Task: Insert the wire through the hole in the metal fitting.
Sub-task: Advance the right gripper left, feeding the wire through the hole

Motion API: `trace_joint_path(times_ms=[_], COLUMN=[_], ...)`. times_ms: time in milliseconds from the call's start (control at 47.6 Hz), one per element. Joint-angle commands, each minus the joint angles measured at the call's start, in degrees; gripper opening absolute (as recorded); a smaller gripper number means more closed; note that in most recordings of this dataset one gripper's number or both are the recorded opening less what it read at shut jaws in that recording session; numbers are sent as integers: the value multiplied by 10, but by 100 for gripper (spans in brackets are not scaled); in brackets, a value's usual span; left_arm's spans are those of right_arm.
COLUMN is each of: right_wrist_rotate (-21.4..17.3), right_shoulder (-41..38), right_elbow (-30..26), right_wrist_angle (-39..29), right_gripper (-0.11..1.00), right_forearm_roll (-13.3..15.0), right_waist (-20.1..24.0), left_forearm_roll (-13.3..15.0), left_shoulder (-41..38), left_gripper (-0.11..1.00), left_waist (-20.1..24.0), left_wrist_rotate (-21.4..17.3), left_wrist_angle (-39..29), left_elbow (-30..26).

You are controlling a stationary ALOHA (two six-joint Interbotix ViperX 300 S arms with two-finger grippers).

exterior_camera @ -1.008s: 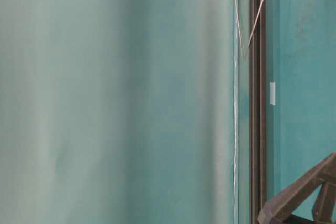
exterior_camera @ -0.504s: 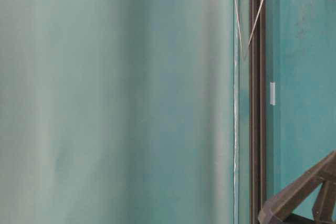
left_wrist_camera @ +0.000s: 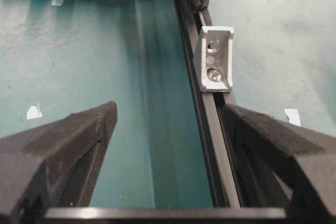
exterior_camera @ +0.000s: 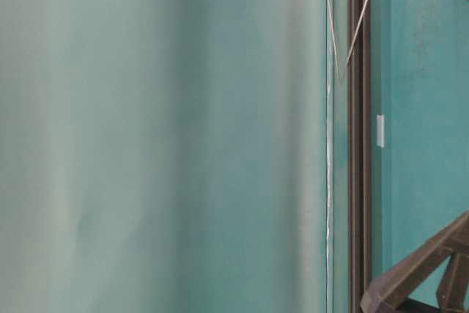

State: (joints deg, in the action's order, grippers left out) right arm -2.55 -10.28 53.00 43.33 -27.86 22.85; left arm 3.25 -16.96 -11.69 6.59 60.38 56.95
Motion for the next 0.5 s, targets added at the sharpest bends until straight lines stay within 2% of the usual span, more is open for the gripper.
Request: trace_joint_path(times_ms=[0,483], right_wrist_rotate=[1,4], right_shoulder=[6,0], right_elbow=[-10,-18], right_wrist_angle=[5,5], right_gripper=[-1,-1], right_forearm_roll=[2,2], right_waist=[-1,-6], left_forearm_roll=[1,1], left_shoulder=[12,12], left_gripper=[80,80], left_waist=[-1,-1], left_wrist_rotate=[0,-2], left_wrist_angle=[3,3], left_elbow=[-6,-9])
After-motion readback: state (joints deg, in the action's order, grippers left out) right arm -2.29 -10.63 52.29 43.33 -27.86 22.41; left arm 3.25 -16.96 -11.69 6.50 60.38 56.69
